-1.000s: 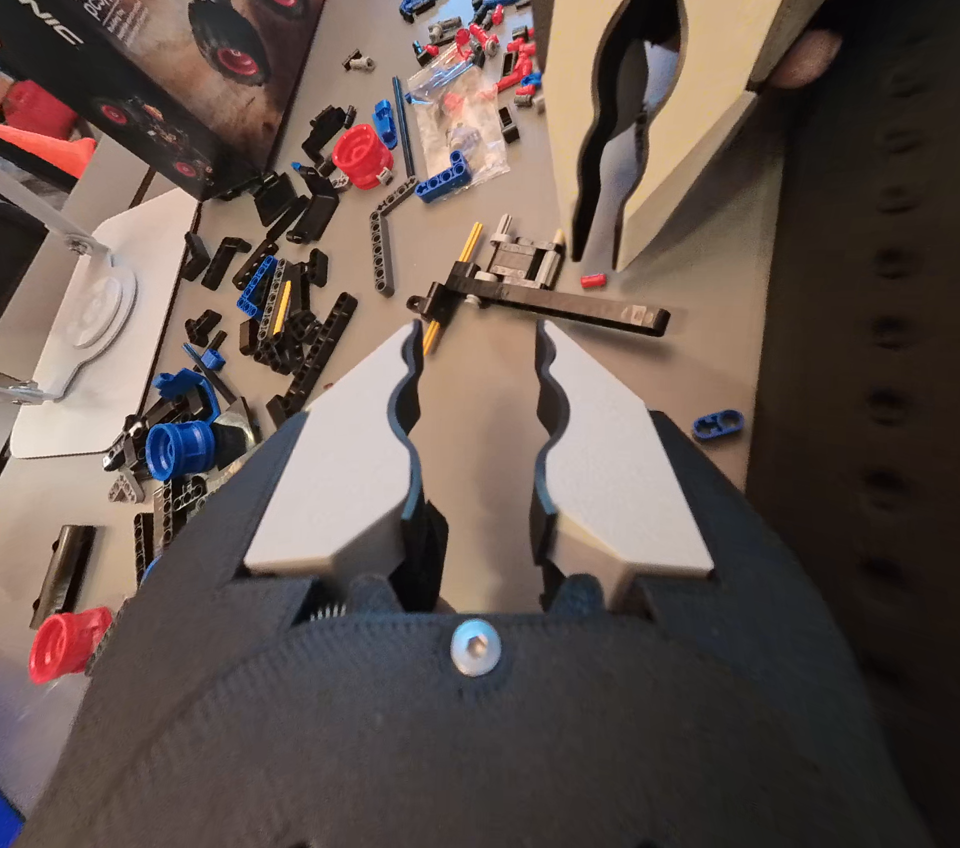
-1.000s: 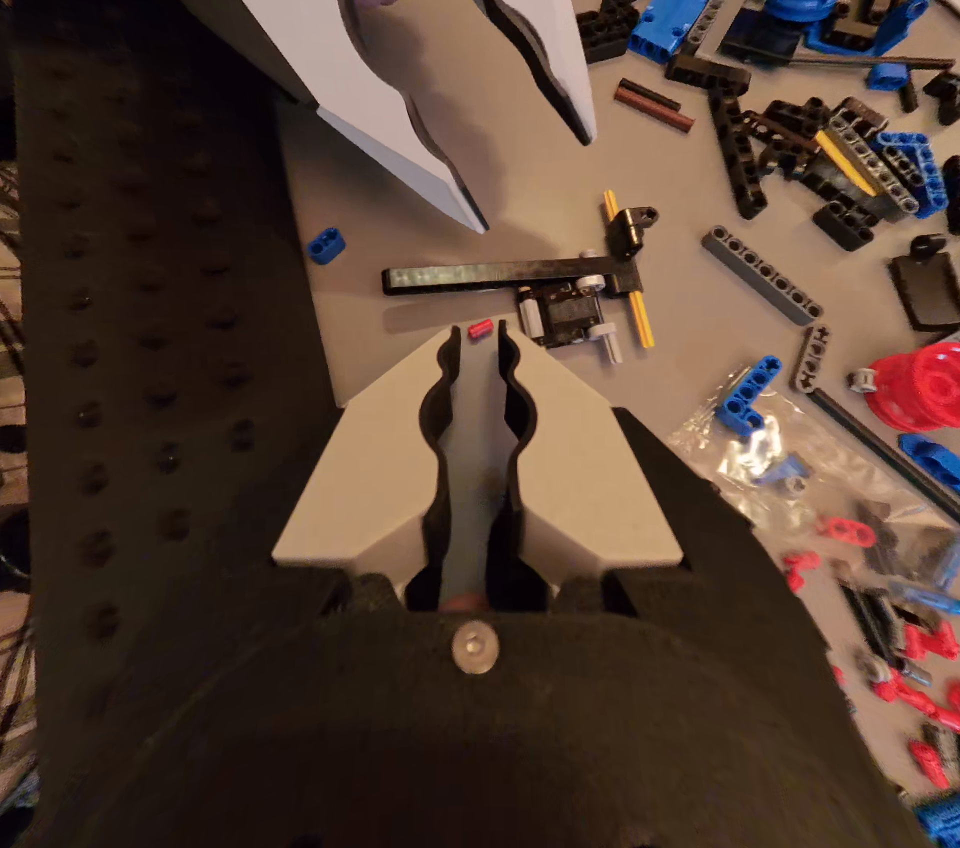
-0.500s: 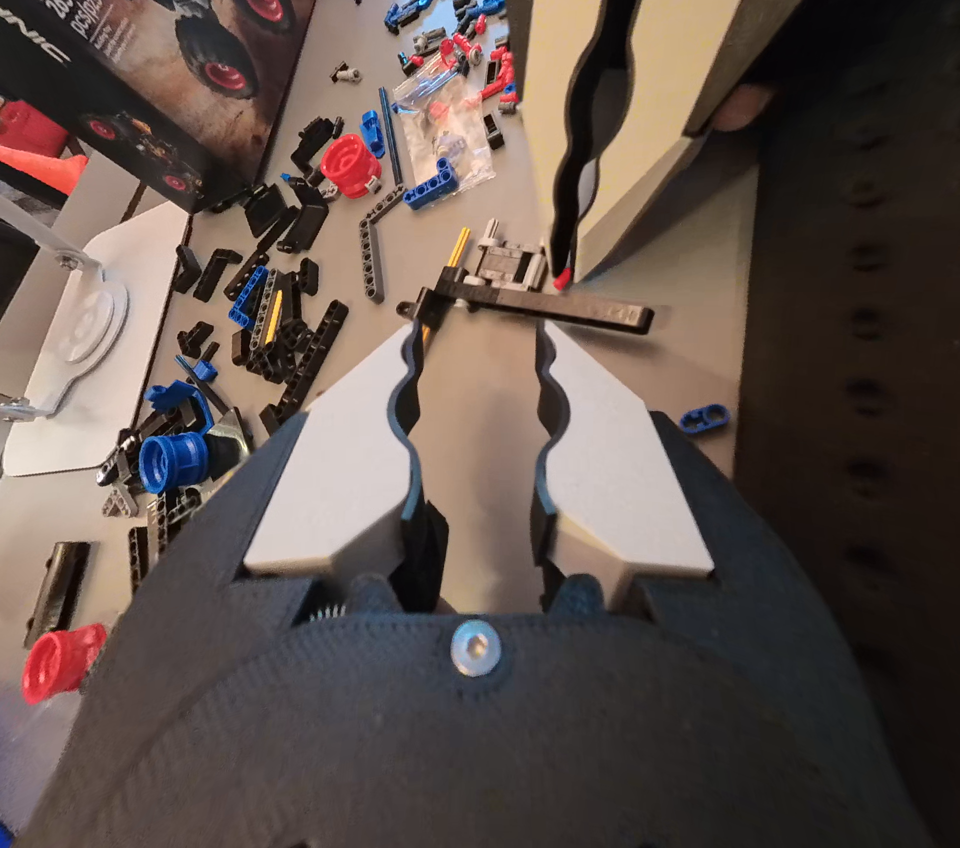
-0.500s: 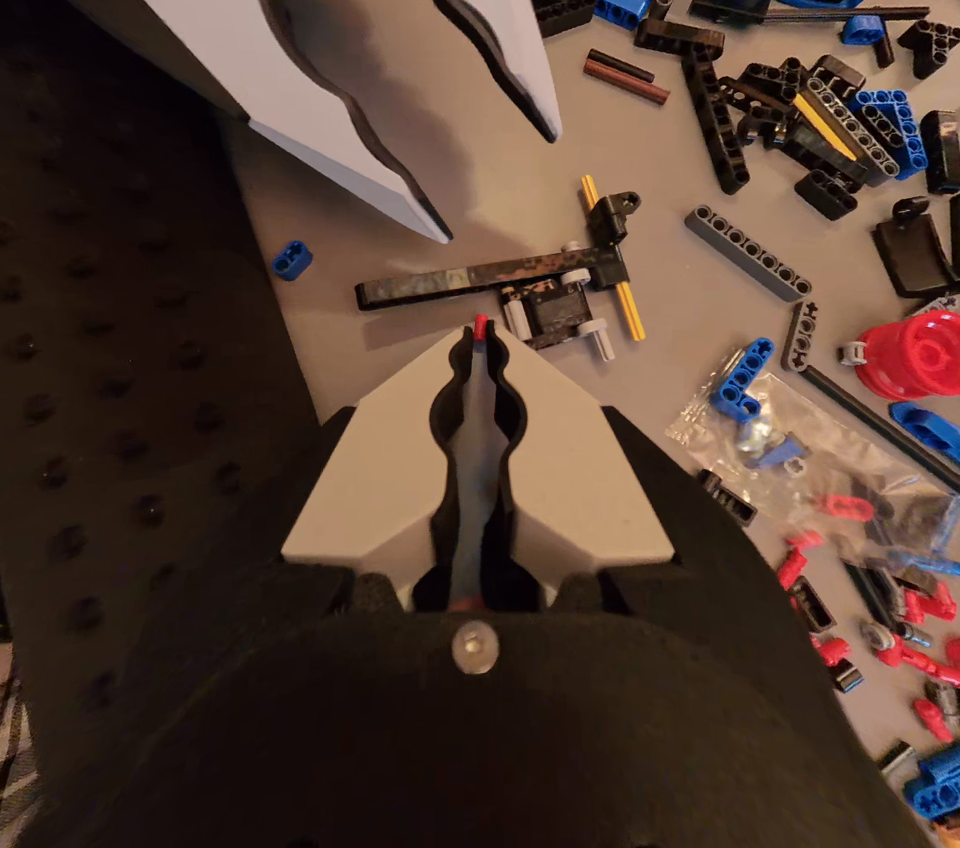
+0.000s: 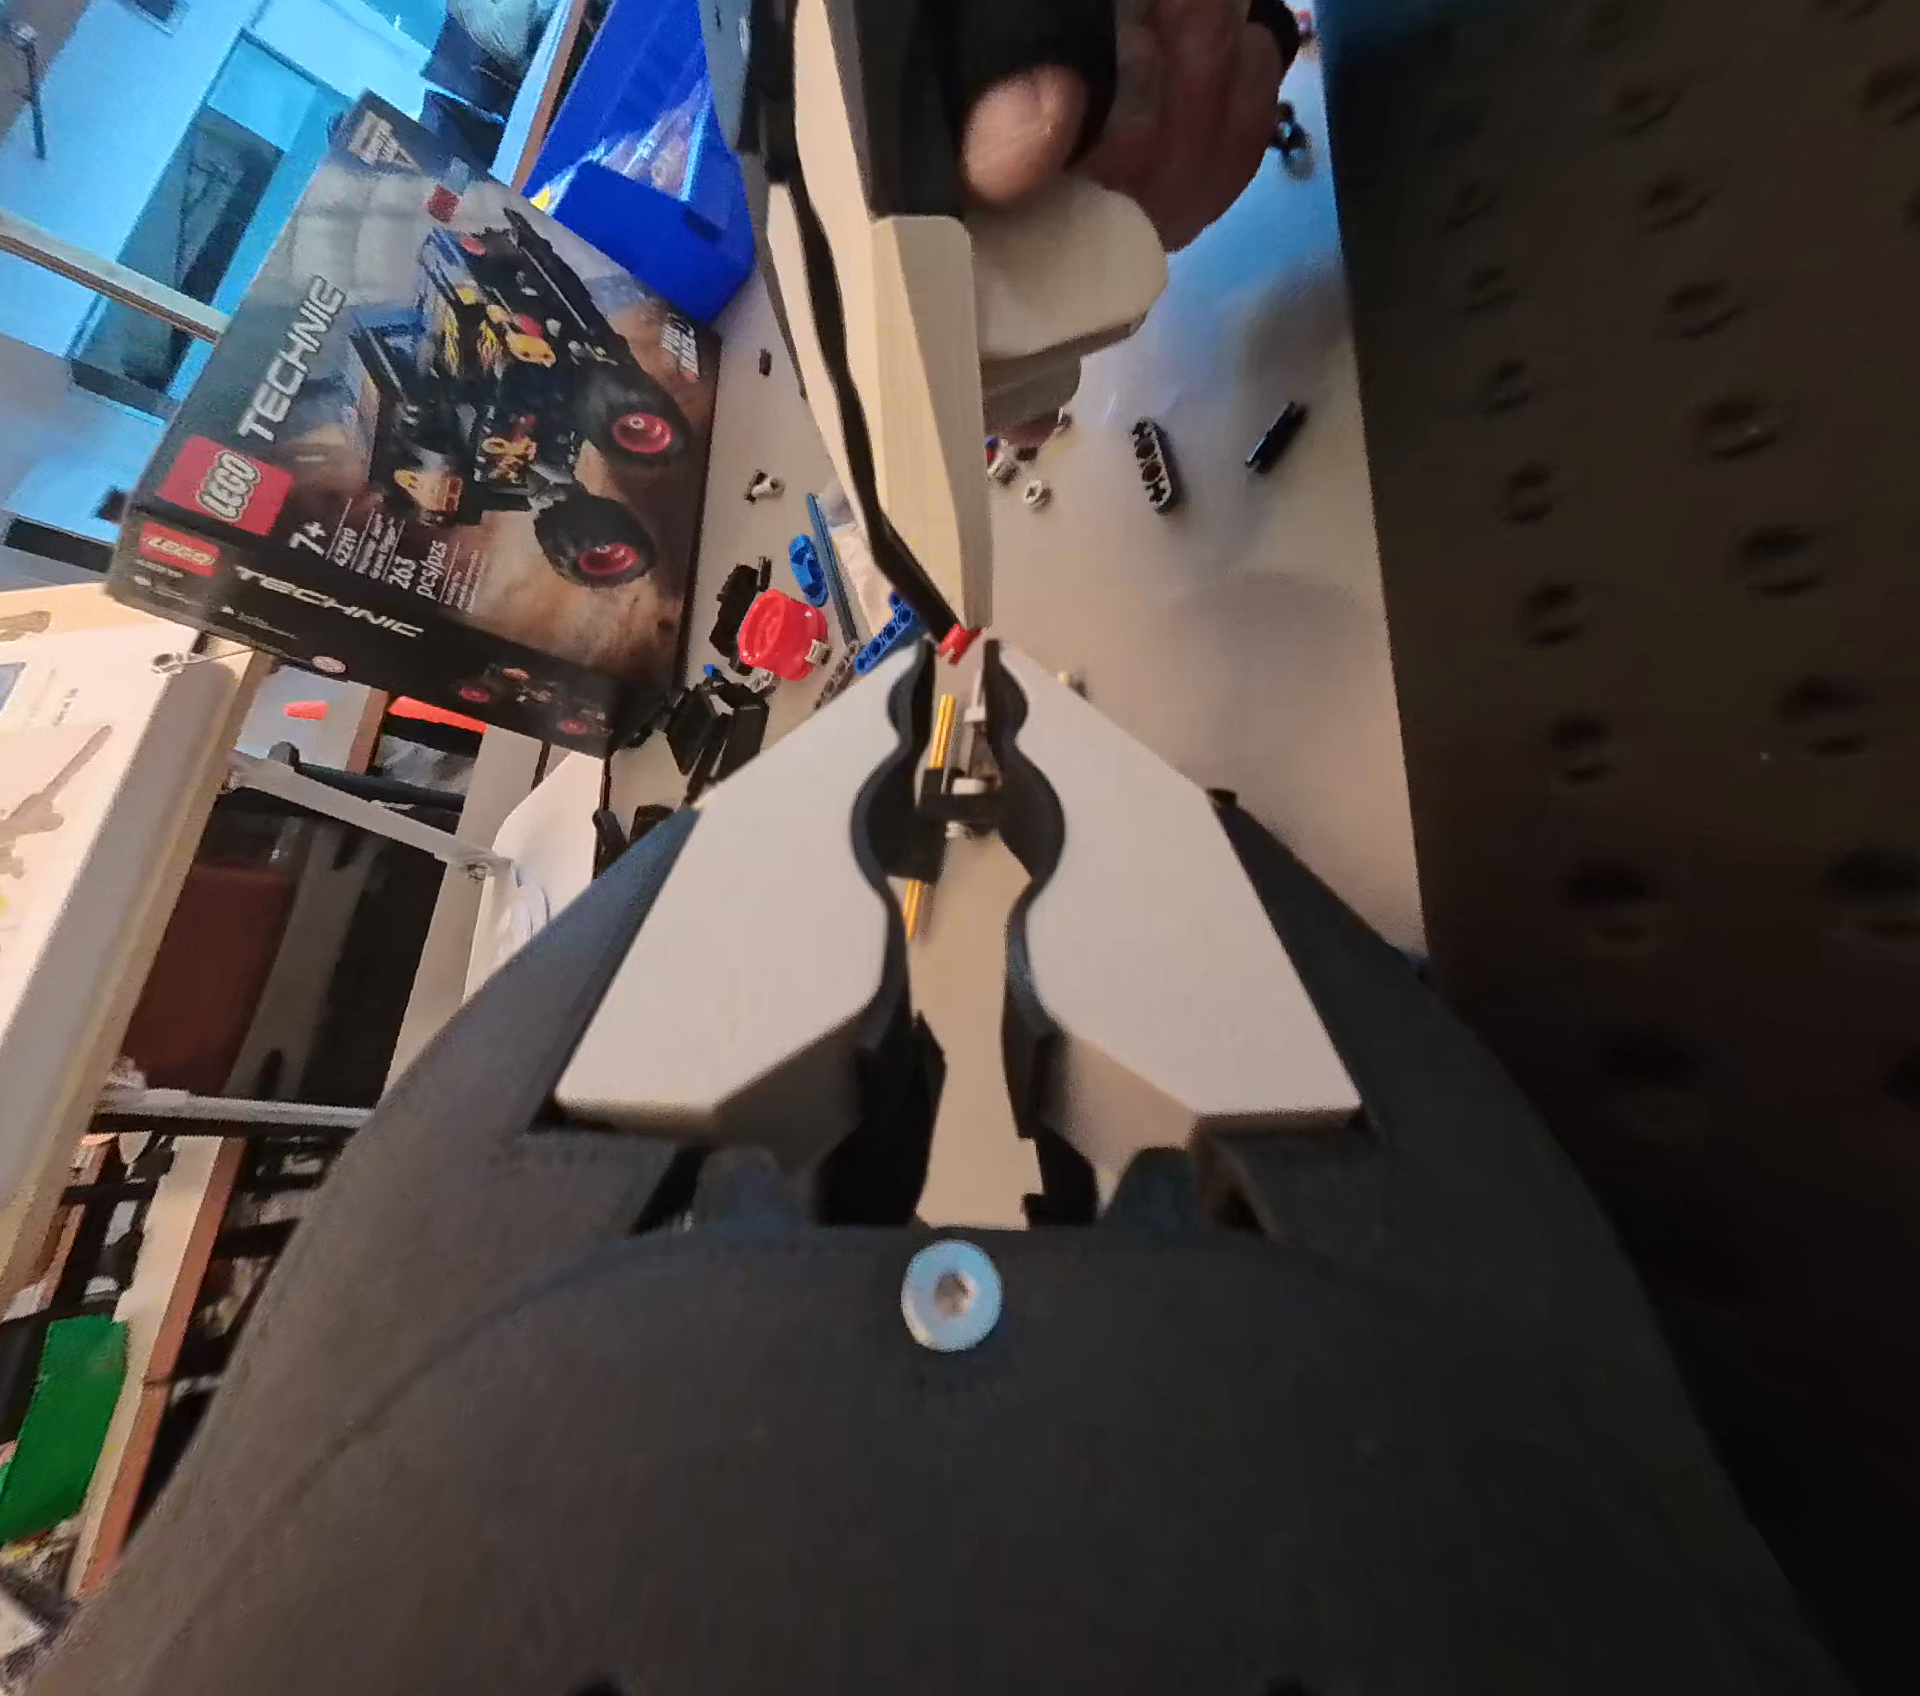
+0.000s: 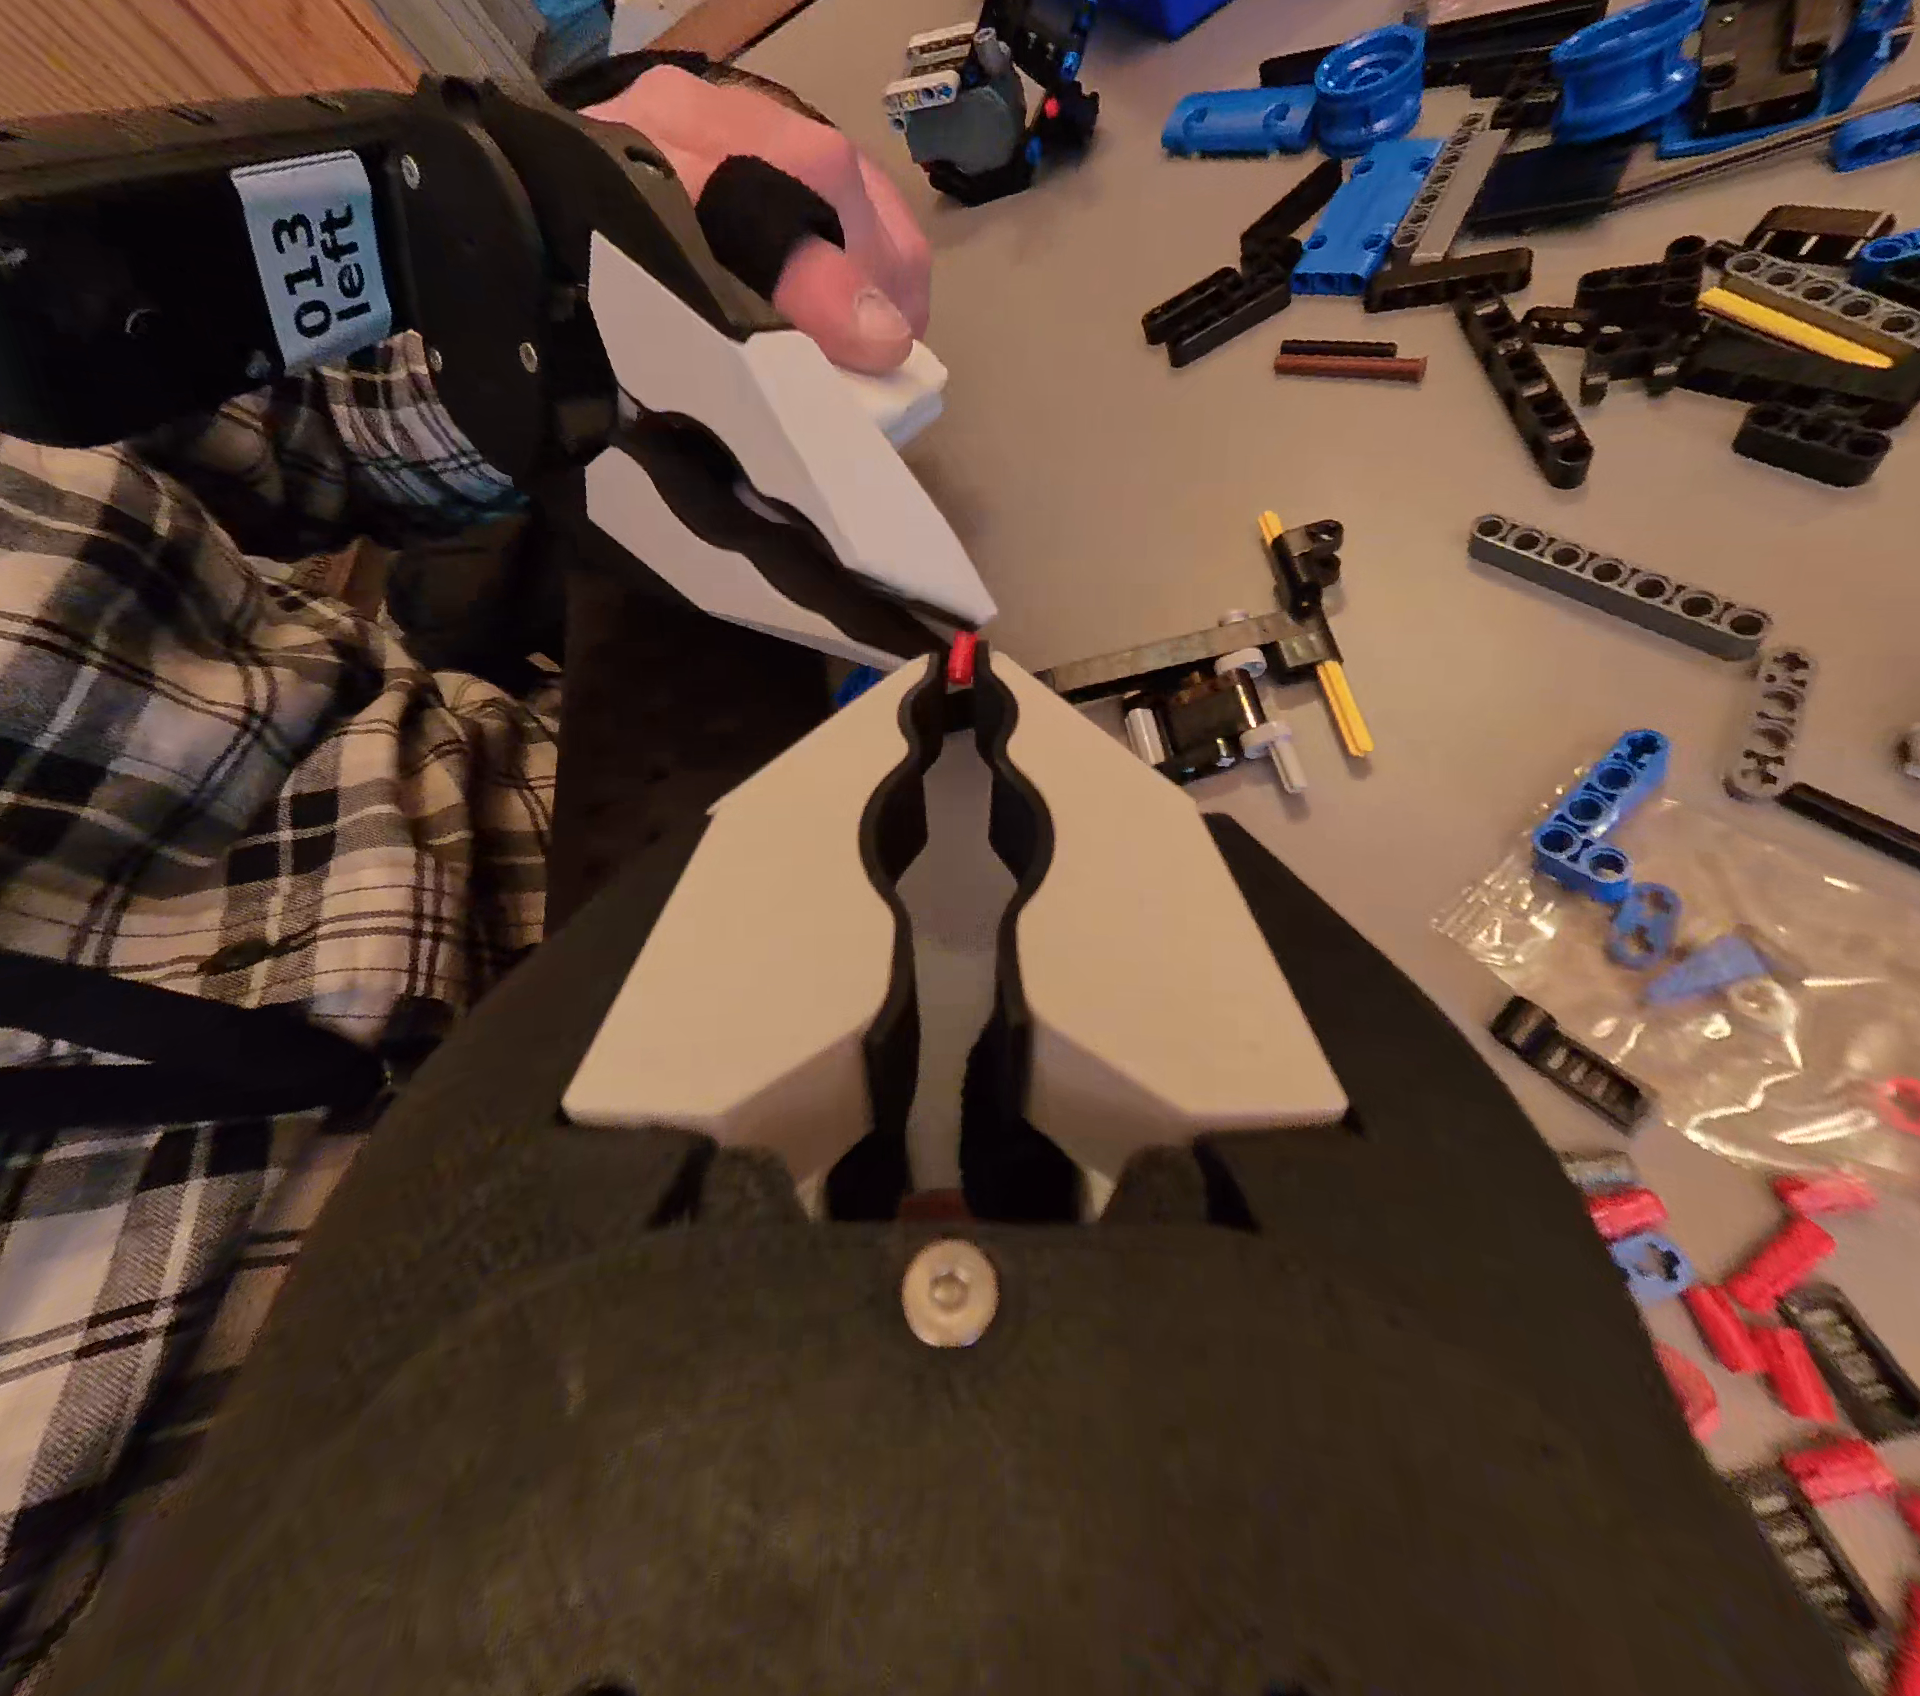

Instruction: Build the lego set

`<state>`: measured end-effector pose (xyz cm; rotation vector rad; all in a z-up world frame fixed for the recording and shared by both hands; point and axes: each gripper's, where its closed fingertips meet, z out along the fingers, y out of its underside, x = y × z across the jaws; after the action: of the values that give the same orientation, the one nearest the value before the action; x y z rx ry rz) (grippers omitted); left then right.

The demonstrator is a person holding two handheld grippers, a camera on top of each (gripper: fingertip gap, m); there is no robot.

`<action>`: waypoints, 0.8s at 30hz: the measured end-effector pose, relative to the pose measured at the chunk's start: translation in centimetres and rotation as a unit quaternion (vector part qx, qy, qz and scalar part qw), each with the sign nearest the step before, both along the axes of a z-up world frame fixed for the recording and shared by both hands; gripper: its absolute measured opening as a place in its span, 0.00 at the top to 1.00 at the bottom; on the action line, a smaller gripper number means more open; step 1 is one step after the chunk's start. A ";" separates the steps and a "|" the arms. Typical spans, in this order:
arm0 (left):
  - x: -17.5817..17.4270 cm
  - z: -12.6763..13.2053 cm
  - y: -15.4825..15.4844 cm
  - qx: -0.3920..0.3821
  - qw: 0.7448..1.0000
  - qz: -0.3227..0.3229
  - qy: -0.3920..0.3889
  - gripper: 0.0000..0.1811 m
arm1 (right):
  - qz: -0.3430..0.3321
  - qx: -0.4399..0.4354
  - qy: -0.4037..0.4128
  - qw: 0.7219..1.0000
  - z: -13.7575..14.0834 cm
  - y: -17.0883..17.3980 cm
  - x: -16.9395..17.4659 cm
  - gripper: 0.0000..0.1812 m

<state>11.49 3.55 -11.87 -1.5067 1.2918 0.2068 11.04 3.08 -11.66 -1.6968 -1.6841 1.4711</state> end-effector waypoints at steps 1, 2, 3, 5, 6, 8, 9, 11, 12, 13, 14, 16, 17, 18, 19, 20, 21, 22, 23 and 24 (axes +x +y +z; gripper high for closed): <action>0.1 0.1 0.0 0.003 1.000 -0.001 0.000 0.97 | 0.004 -0.004 0.001 1.000 0.1 -0.1 0.0 0.98; 0.1 0.0 0.0 0.009 1.000 0.000 0.007 0.97 | 0.006 -0.005 0.000 1.000 0.1 -0.2 -0.1 0.98; 0.1 0.1 0.0 0.012 1.000 0.000 0.010 0.97 | 0.006 -0.007 0.000 1.000 0.1 -0.2 -0.1 0.98; 0.1 0.2 0.0 0.013 1.000 0.000 0.005 0.97 | 0.008 -0.014 0.003 1.000 0.2 -0.2 0.0 0.98; 0.1 0.2 0.0 0.013 1.000 0.001 0.005 0.97 | 0.008 -0.020 0.005 1.000 0.3 -0.2 0.0 0.98; 0.0 0.4 0.0 0.018 1.000 0.003 0.008 0.99 | 0.005 -0.032 0.011 0.999 0.5 -0.1 -0.1 0.98; -0.1 0.5 0.1 0.019 1.000 0.007 0.005 0.99 | 0.000 -0.038 0.015 0.999 0.7 0.0 -0.2 0.98; -0.2 0.7 0.2 0.021 1.000 0.012 0.003 0.99 | -0.009 -0.042 0.022 0.999 0.9 0.1 -0.2 0.98; -0.2 0.7 0.3 0.023 1.000 0.015 0.003 0.99 | -0.013 -0.043 0.025 0.999 0.9 0.2 -0.3 0.98; -0.3 0.7 0.3 0.023 1.000 0.017 0.005 0.99 | -0.018 -0.039 0.027 0.999 0.9 0.2 -0.3 0.97; -0.3 0.7 0.3 0.025 0.999 0.019 0.008 0.99 | -0.021 -0.033 0.028 0.999 0.9 0.3 -0.3 0.97; -0.2 0.7 0.3 0.028 0.999 0.020 0.014 0.99 | -0.025 -0.028 0.031 0.999 0.9 0.3 -0.4 0.97; -0.2 0.5 0.3 0.026 0.999 0.020 0.018 0.99 | -0.024 -0.023 0.031 0.999 0.9 0.3 -0.4 0.98; -0.2 0.3 0.4 0.026 0.999 0.022 0.024 0.99 | -0.025 -0.011 0.028 0.999 0.7 0.3 -0.4 0.98; -0.2 0.1 0.4 0.022 0.999 0.023 0.027 0.99 | -0.025 0.002 0.026 0.999 0.5 0.3 -0.4 0.99; -0.2 0.0 0.4 0.017 0.999 0.025 0.025 0.99 | -0.026 0.008 0.024 0.999 0.4 0.3 -0.4 0.99; -0.3 0.0 0.5 0.009 0.999 0.031 0.017 0.98 | -0.028 0.011 0.024 0.999 0.3 0.4 -0.4 0.99; -0.6 -0.1 0.6 -0.005 0.999 0.045 0.005 0.98 | -0.030 0.016 0.025 0.999 0.3 0.5 -0.4 1.00; -1.1 -0.2 0.8 -0.025 0.998 0.063 -0.009 0.93 | -0.030 0.021 0.023 0.999 0.1 0.7 -0.3 1.00; -1.5 -0.7 0.8 -0.063 0.994 0.082 -0.027 0.87 | -0.033 0.026 0.021 0.999 -0.2 1.0 -0.2 1.00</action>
<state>9.95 4.38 -12.59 -1.7178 1.1570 0.1921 10.86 4.03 -11.82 -1.6669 -1.6158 1.4112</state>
